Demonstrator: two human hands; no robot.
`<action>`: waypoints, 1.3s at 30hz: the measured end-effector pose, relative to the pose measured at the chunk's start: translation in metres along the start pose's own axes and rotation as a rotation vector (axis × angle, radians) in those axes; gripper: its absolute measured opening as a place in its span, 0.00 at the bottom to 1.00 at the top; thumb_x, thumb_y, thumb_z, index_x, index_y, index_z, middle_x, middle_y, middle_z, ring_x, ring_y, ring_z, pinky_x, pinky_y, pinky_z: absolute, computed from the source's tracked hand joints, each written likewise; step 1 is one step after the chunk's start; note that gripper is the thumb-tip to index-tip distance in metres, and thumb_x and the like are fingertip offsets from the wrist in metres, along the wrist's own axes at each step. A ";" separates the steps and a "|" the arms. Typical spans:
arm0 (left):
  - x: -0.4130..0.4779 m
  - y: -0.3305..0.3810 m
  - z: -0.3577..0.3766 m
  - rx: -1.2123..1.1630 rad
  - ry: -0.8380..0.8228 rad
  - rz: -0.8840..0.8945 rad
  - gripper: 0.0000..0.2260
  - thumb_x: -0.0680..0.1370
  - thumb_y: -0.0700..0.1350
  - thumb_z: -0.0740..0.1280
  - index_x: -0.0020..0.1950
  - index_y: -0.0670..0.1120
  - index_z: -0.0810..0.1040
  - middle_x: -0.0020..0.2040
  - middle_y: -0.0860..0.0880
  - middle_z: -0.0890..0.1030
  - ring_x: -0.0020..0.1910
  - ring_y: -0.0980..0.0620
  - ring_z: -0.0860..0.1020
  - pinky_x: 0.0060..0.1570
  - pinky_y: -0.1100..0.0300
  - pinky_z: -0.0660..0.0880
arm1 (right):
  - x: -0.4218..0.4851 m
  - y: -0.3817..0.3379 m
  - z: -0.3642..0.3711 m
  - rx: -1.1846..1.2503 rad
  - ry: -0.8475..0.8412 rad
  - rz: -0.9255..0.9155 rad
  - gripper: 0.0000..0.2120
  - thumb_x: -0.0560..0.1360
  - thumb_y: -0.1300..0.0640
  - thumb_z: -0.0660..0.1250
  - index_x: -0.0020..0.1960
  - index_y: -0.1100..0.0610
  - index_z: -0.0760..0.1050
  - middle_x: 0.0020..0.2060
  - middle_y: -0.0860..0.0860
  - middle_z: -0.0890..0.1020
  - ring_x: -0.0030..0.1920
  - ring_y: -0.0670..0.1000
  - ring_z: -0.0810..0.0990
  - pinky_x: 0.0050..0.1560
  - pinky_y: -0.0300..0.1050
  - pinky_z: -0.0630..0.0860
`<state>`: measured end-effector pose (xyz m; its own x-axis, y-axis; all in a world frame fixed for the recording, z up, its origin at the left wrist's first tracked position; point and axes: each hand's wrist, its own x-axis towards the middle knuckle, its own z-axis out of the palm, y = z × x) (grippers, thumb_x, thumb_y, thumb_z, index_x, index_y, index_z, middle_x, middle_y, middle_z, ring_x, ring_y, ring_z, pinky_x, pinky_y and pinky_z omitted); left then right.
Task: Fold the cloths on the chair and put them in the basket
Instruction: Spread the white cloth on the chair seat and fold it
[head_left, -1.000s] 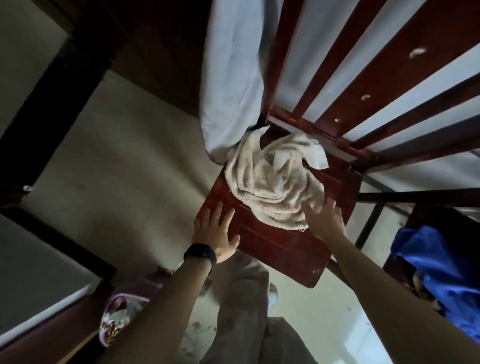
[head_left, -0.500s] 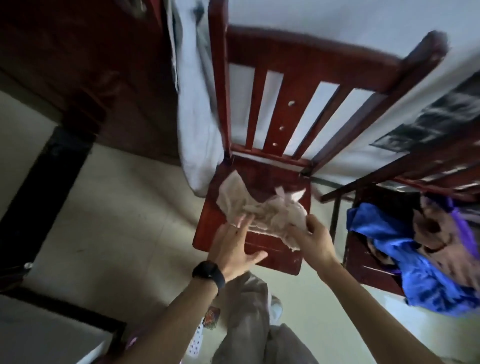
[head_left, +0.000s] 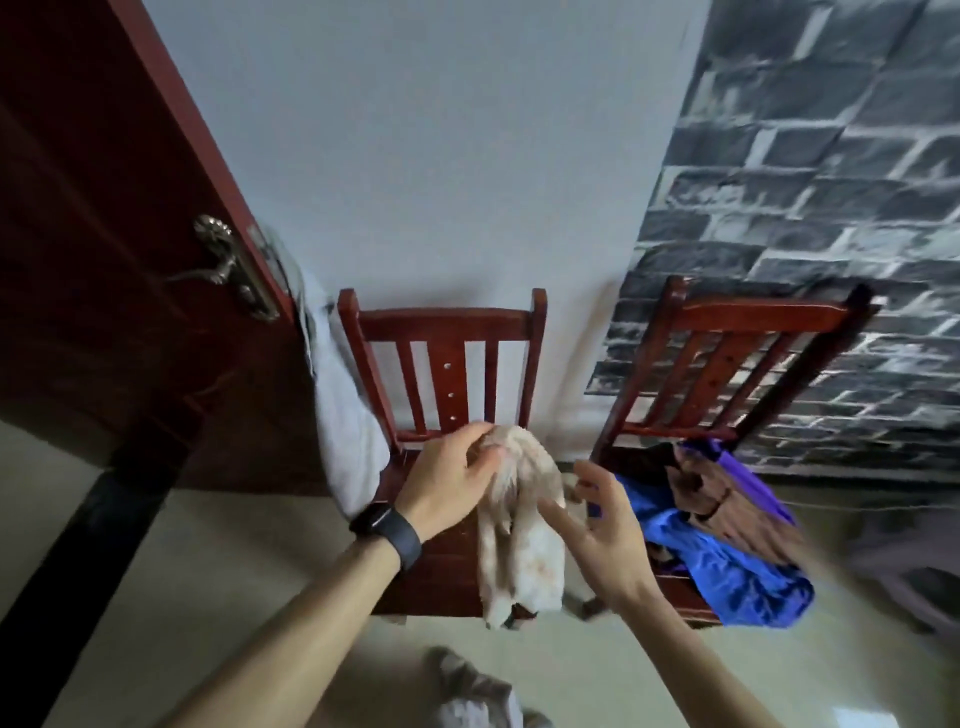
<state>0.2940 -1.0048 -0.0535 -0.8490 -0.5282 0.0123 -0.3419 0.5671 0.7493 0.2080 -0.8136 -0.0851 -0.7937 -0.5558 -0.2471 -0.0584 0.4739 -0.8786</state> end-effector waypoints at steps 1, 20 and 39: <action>0.002 0.011 -0.006 -0.049 -0.041 -0.011 0.10 0.80 0.50 0.65 0.59 0.51 0.79 0.47 0.58 0.82 0.46 0.63 0.80 0.41 0.70 0.72 | -0.004 0.002 -0.005 -0.046 0.010 -0.002 0.36 0.70 0.37 0.73 0.73 0.46 0.67 0.65 0.40 0.73 0.62 0.41 0.75 0.62 0.45 0.74; 0.024 0.078 -0.065 -0.066 -0.251 -0.027 0.22 0.76 0.66 0.63 0.48 0.48 0.79 0.39 0.50 0.81 0.39 0.52 0.79 0.42 0.52 0.74 | -0.002 -0.084 -0.033 -0.038 -0.152 -0.304 0.16 0.76 0.40 0.69 0.59 0.46 0.78 0.52 0.37 0.82 0.37 0.41 0.84 0.42 0.36 0.79; 0.008 0.069 -0.056 0.594 -0.191 0.105 0.14 0.76 0.43 0.64 0.53 0.52 0.60 0.41 0.50 0.75 0.33 0.49 0.76 0.29 0.54 0.70 | 0.053 -0.082 -0.071 -0.166 0.207 -0.273 0.09 0.80 0.51 0.65 0.56 0.52 0.79 0.53 0.49 0.84 0.48 0.49 0.82 0.42 0.39 0.76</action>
<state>0.2859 -1.0056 0.0359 -0.9285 -0.3592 -0.0937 -0.3712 0.8931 0.2541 0.1280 -0.8335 0.0023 -0.8398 -0.5355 0.0891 -0.3683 0.4414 -0.8182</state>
